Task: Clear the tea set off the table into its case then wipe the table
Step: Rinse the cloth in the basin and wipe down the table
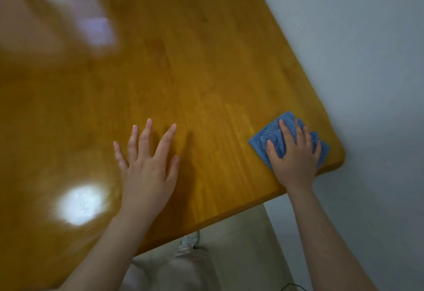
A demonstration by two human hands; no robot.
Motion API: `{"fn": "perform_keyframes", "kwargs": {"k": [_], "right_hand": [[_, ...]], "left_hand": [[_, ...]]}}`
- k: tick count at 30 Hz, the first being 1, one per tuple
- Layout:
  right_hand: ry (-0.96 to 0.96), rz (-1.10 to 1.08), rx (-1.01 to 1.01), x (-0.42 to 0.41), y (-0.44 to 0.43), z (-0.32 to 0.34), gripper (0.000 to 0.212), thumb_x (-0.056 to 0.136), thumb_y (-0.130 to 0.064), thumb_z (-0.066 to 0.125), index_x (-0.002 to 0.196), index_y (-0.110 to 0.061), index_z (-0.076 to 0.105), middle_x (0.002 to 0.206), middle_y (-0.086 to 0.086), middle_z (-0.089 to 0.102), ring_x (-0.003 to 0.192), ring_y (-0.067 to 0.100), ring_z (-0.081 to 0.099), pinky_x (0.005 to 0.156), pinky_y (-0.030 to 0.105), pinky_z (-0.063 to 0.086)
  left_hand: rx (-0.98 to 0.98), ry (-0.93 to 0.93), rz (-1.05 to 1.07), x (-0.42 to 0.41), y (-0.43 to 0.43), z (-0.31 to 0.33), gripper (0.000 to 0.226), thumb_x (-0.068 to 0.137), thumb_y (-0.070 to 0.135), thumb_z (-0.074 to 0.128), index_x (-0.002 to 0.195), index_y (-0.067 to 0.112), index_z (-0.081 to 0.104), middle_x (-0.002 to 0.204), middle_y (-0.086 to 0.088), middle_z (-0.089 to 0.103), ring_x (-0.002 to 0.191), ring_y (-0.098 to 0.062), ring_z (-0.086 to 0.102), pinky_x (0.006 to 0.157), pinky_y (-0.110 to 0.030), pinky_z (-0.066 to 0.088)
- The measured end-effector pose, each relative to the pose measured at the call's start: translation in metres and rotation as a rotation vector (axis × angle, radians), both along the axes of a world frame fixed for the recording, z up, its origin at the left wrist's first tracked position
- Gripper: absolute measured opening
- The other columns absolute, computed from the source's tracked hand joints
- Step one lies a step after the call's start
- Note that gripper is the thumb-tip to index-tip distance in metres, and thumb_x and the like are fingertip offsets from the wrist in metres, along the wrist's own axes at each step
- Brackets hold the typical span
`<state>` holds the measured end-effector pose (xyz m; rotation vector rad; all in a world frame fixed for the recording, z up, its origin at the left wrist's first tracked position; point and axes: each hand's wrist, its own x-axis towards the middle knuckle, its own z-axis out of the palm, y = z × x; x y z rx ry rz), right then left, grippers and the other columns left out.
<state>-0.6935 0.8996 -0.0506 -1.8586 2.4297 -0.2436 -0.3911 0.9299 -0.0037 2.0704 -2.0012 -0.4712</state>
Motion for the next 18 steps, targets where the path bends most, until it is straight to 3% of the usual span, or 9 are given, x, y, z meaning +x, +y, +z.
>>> {"fn": "perform_keyframes", "kwargs": {"k": [8,18], "right_hand": [[-0.025,-0.126,0.000,-0.061,-0.021,0.004,0.067,0.085,-0.064,0.030,0.147,-0.036,0.033,0.157,0.005,0.028,0.145,0.025,0.020,0.115,0.055,0.013],[-0.020,-0.103,0.060,-0.055,-0.060,0.008,0.070,0.087,-0.057,0.026,0.151,-0.029,0.025,0.159,0.013,0.018,0.146,0.030,0.013,0.115,0.057,0.010]], "left_hand": [[-0.007,0.004,-0.027,-0.021,-0.006,-0.003,0.058,0.096,0.041,0.046,0.150,0.039,0.026,0.161,-0.008,0.014,0.149,-0.029,-0.001,0.115,-0.061,-0.004],[-0.022,0.027,0.037,-0.012,-0.013,-0.005,0.053,0.098,0.041,0.041,0.149,0.040,0.026,0.161,-0.007,0.014,0.149,-0.028,0.000,0.115,-0.059,-0.005]]}}
